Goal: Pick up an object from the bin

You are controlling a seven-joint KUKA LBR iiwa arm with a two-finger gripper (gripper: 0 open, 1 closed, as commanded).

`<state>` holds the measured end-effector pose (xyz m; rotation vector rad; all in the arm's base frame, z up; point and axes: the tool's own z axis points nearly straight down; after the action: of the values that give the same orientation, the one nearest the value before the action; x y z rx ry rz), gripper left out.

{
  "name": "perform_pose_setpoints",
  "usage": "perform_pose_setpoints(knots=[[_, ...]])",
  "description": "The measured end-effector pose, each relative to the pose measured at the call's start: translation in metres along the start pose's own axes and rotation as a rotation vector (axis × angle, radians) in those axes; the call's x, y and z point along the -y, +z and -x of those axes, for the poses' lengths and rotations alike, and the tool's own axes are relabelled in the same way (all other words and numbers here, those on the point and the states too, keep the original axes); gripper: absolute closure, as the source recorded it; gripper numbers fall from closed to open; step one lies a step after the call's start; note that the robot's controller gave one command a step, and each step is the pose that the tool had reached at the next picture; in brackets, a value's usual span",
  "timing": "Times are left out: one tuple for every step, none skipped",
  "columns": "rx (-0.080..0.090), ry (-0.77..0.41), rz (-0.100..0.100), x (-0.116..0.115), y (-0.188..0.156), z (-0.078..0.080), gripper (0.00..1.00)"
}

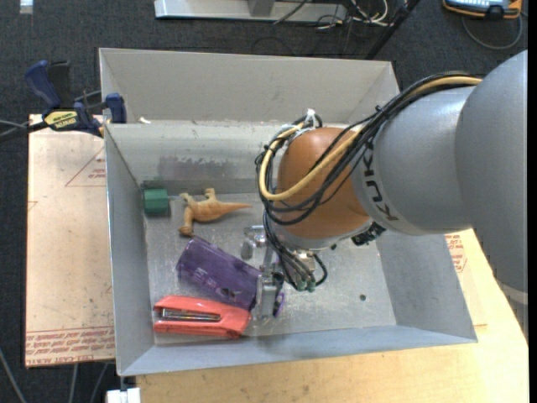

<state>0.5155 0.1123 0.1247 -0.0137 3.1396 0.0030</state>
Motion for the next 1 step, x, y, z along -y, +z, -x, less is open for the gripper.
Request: perform_pose_setpoints(knots=[[0.018, -0.050, 0.003, -0.0091, 0.0514, -0.0166, 1.00]])
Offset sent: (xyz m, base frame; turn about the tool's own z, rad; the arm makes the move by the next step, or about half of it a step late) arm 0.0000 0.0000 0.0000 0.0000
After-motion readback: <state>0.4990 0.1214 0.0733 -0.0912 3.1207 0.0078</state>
